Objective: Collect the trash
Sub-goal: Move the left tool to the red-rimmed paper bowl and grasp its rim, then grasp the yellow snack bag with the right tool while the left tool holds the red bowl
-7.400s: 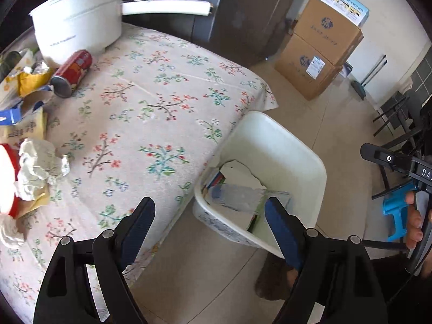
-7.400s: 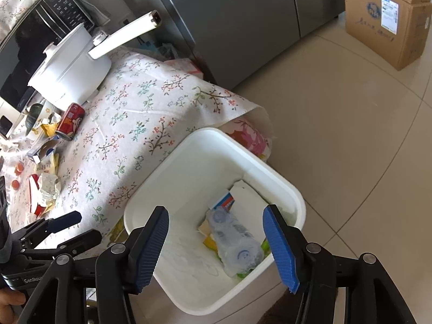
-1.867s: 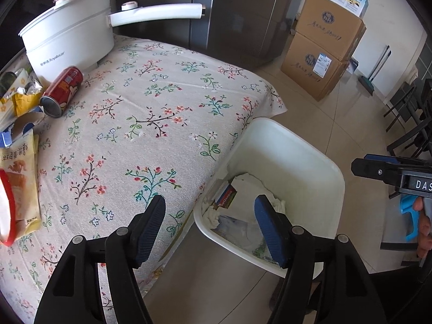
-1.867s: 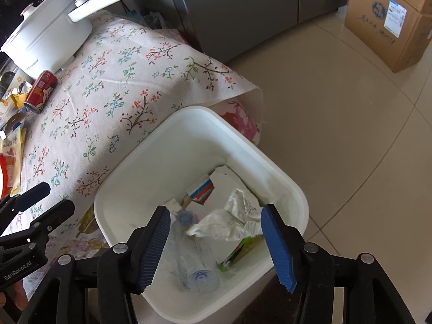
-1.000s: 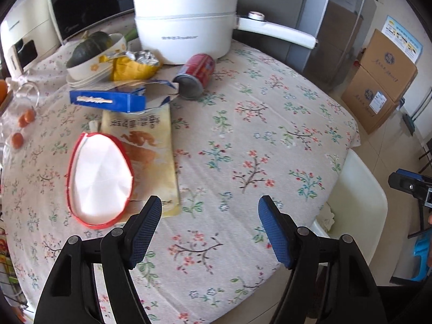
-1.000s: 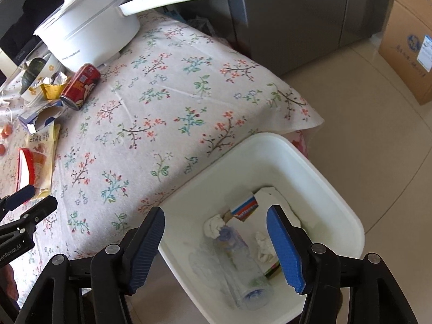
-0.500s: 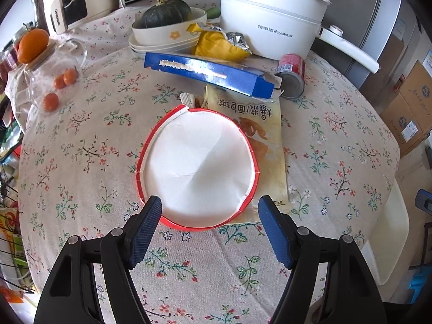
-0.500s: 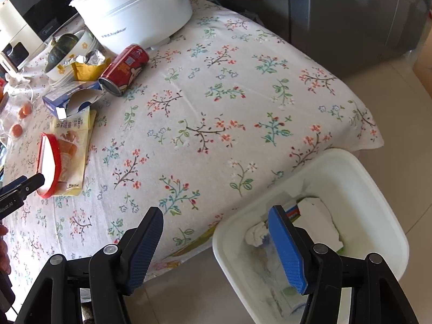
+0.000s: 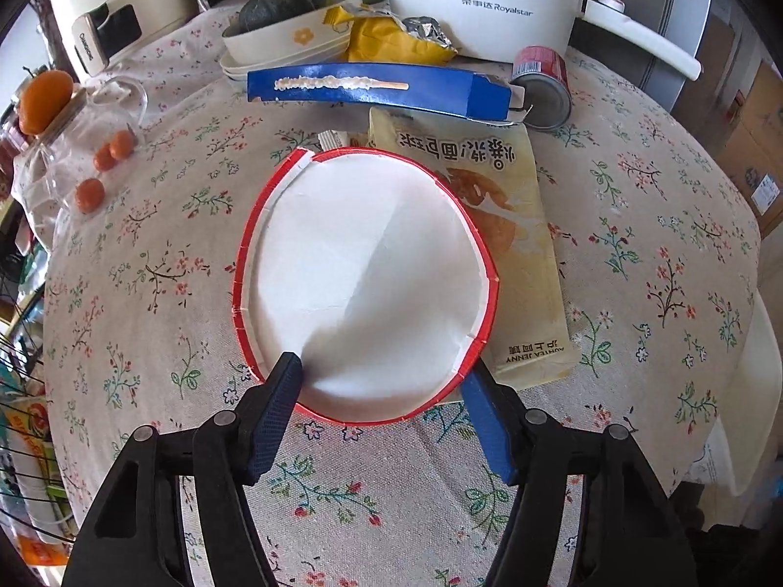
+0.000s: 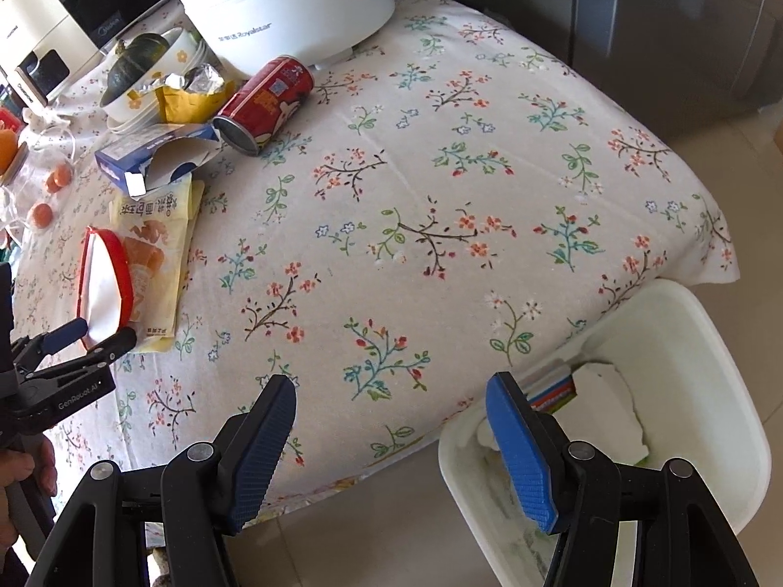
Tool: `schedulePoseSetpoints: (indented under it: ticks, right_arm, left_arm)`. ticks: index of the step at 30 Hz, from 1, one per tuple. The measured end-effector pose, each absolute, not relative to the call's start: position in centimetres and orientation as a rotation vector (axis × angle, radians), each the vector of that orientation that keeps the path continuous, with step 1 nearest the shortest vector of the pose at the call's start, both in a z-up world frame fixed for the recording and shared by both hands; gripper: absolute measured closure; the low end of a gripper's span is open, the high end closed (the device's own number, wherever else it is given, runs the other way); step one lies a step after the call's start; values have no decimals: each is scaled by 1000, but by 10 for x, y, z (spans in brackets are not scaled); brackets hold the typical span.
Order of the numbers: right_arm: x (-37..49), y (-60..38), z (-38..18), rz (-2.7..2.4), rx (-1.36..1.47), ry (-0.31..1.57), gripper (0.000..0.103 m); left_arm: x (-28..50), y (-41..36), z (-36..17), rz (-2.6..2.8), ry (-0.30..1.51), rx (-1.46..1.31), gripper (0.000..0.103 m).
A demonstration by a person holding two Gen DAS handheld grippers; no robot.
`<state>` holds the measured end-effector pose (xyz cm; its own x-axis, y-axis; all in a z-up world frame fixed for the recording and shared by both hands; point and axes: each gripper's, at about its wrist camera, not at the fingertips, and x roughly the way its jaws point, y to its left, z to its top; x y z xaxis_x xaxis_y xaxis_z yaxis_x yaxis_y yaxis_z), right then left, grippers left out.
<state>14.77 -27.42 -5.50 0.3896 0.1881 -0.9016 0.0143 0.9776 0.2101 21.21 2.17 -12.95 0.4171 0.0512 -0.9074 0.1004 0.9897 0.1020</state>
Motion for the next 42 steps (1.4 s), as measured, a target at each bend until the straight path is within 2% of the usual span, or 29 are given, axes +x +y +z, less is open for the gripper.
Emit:
schedulePoseSetpoints:
  ticks: [2, 4, 5, 7, 8, 13, 19, 28, 42]
  right_arm:
    - [148, -271, -55, 114, 194, 1168, 34]
    - [149, -268, -56, 118, 192, 1169, 33]
    - [149, -266, -56, 121, 190, 1169, 33]
    - [150, -262, -56, 126, 187, 1169, 33]
    - [150, -260, -55, 128, 186, 1168, 34]
    - [152, -248, -56, 138, 182, 1166, 33]
    - [158, -228, -60, 153, 180, 1165, 33]
    - [179, -169, -80, 205, 173, 1188, 33]
    - [206, -53, -110, 321, 139, 1121, 33]
  left_arm:
    - [209, 25, -124, -50, 1134, 134, 54]
    - [207, 32, -118, -73, 1136, 81, 75]
    - [205, 38, -115, -76, 1135, 46, 78]
    - [202, 50, -109, -71, 1121, -11, 94]
    - [200, 57, -105, -59, 1106, -30, 96]
    - [190, 91, -87, -48, 1043, -122, 101]
    - [172, 118, -73, -63, 1011, -198, 102]
    - [140, 146, -52, -75, 958, -199, 102]
    - [128, 168, -57, -29, 985, -140, 102]
